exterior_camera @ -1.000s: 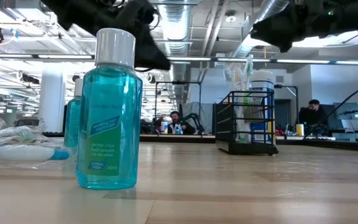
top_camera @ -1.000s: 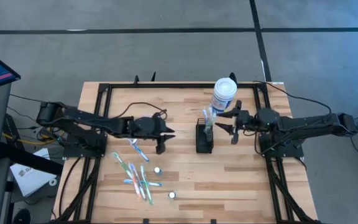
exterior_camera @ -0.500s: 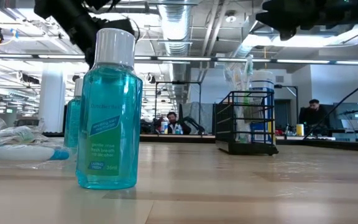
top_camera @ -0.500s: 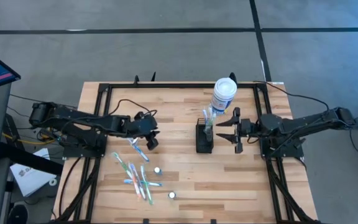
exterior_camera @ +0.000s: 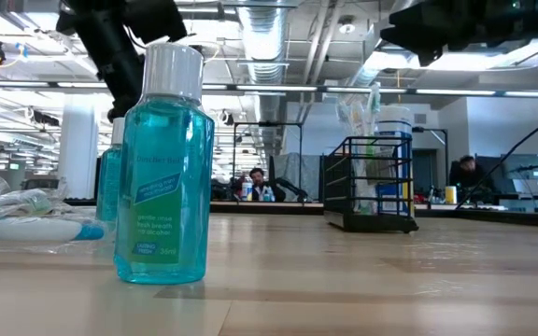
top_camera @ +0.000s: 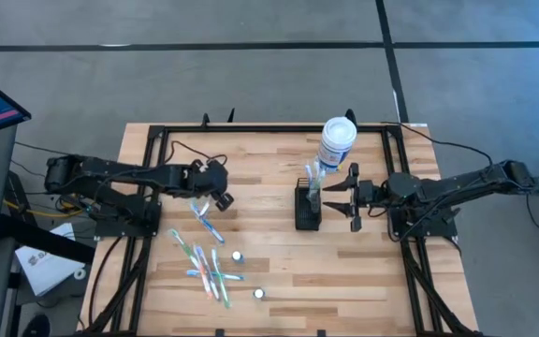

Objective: Pick & Place toothbrushing station
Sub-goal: Put the top purple toothbrush into the wire mesh organizer

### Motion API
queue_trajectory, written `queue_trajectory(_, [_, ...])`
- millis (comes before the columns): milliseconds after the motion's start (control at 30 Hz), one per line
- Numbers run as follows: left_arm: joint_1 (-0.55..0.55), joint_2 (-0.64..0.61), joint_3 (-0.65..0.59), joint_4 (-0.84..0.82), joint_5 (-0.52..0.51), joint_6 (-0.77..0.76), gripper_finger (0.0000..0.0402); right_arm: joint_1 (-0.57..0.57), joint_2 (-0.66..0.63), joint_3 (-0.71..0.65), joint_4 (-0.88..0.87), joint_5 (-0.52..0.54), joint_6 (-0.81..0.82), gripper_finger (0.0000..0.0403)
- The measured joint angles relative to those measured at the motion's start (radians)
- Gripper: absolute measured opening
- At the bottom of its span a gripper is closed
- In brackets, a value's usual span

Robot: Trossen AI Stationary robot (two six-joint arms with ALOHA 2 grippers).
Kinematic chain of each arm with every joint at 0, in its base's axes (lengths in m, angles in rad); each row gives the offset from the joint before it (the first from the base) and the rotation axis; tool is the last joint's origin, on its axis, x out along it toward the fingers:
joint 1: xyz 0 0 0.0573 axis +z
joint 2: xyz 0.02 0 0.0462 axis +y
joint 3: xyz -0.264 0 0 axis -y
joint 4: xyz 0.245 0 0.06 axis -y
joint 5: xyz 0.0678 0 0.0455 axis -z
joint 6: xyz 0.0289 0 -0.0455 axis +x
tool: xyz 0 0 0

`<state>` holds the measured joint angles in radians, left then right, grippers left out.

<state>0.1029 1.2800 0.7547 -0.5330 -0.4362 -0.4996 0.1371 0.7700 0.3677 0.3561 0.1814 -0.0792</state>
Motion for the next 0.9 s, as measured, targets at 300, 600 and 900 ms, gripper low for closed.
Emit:
queue_trajectory(300, [0.088,0.0,0.0,-0.025,0.056,0.002,0.0092,0.0,0.002,0.001,0.006,0.001,0.0,0.017])
queue_trajectory(600, [0.174,0.0,-0.087,-0.012,0.133,0.029,0.0092,0.0,0.002,0.001,0.007,0.003,0.0,0.017])
queue_trajectory(900, [0.242,0.0,-0.15,0.114,0.225,0.069,0.0127,0.0,0.002,0.001,0.021,0.003,0.0,0.017])
